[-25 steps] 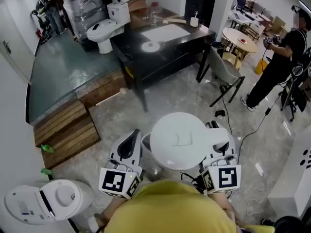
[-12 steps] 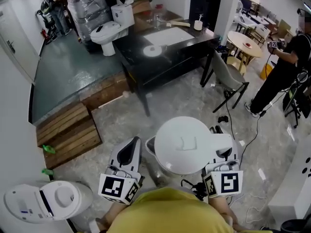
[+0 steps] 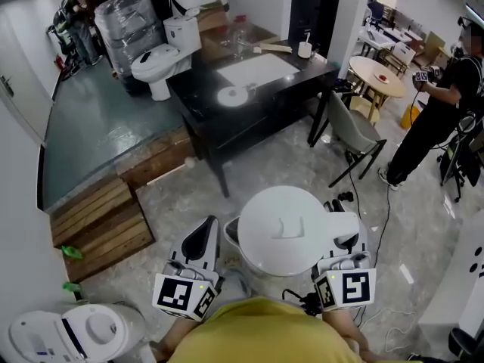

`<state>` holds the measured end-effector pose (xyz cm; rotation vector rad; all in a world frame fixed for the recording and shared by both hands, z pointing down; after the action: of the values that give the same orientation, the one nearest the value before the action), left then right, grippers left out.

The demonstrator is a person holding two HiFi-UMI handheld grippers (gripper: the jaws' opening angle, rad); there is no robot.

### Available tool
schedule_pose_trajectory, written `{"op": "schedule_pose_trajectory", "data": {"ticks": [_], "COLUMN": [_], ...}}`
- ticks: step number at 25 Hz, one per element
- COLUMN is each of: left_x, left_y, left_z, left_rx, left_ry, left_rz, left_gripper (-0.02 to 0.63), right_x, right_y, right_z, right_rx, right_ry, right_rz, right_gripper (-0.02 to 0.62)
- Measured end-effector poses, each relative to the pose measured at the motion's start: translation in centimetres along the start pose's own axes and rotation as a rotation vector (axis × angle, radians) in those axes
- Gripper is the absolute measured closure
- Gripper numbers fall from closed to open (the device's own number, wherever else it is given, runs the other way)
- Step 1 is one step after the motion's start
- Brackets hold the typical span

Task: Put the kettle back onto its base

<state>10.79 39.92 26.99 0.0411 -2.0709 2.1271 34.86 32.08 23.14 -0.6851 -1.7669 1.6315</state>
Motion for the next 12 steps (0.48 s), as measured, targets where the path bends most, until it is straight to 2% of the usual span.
{"op": "schedule_pose_trajectory", "data": {"ticks": [12], "left_x": [5.6], "left_y": [1.9], "left_z": [11.4], "left_rx": [0.001], "left_ry": [-0.076], "left_rz": [-0.017], "left_gripper": [0.597], "right_x": [-2.5], "right_y": [0.6], "right_z": [11.8], "right_rx": [0.004], "right_ry": [-0.034], "right_rz": [-0.005], "right_gripper": [0.529]}}
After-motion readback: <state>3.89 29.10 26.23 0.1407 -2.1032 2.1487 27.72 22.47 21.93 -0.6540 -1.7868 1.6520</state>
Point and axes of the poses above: the fingertips, and each gripper's own axes: z forward along the fingers, x to its left, y out of its top, the point moved 5 cm from there along -z, backward along the fingers, and after that the axes turned 15 degrees about y, right-handed, at the moved point
